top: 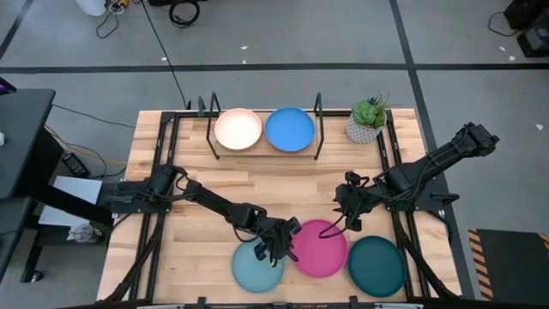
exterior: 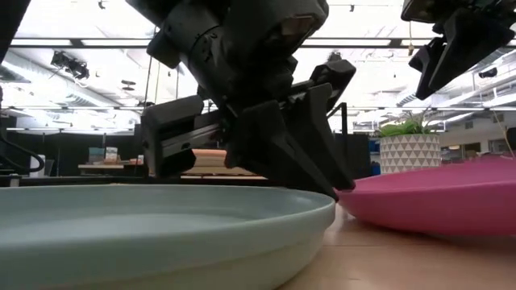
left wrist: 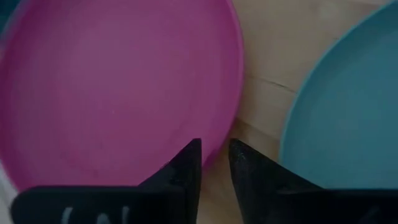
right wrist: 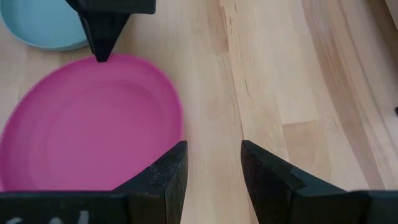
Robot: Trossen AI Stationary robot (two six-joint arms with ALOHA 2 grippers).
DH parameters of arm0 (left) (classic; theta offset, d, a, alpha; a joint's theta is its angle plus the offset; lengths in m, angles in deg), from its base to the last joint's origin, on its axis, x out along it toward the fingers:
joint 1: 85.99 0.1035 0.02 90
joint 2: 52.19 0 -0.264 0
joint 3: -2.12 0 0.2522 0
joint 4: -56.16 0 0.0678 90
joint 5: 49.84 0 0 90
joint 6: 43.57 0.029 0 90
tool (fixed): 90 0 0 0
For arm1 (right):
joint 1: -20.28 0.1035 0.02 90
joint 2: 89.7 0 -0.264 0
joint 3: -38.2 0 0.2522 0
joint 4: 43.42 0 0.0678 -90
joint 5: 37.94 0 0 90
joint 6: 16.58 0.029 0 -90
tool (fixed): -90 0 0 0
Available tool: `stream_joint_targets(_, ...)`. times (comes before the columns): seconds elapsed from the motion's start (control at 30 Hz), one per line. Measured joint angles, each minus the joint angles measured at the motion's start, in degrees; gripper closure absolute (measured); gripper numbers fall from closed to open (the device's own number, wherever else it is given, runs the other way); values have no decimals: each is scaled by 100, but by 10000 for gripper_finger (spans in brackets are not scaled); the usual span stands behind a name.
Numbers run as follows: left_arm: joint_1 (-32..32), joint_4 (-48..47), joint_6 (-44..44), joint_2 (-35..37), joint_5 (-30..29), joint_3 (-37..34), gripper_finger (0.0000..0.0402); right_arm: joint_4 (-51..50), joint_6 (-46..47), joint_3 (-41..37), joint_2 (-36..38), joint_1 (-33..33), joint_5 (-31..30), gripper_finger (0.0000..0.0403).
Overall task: Place and stack plates onto a shelf
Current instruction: Stack the pink plate on top of the blue plate on the shelf
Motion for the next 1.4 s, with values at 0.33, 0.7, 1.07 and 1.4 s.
stream_joint_targets(0.33,-15,-10,147,-13,-306,4,347,39,-20,-1,0,0,0,247)
stream_joint_targets(0.7,-106,-26,289,-13,-809,2,390,41,-20,-2,0,0,0,247)
stream_joint_targets(1.07,-93,-661,-399,620,-1072,1,391,22,37,-2,2,137,0,247)
stream_joint_targets(1.4,303,-2320,-1054,1553,-1723,1,392,6,280,-2,2,528,-454,247)
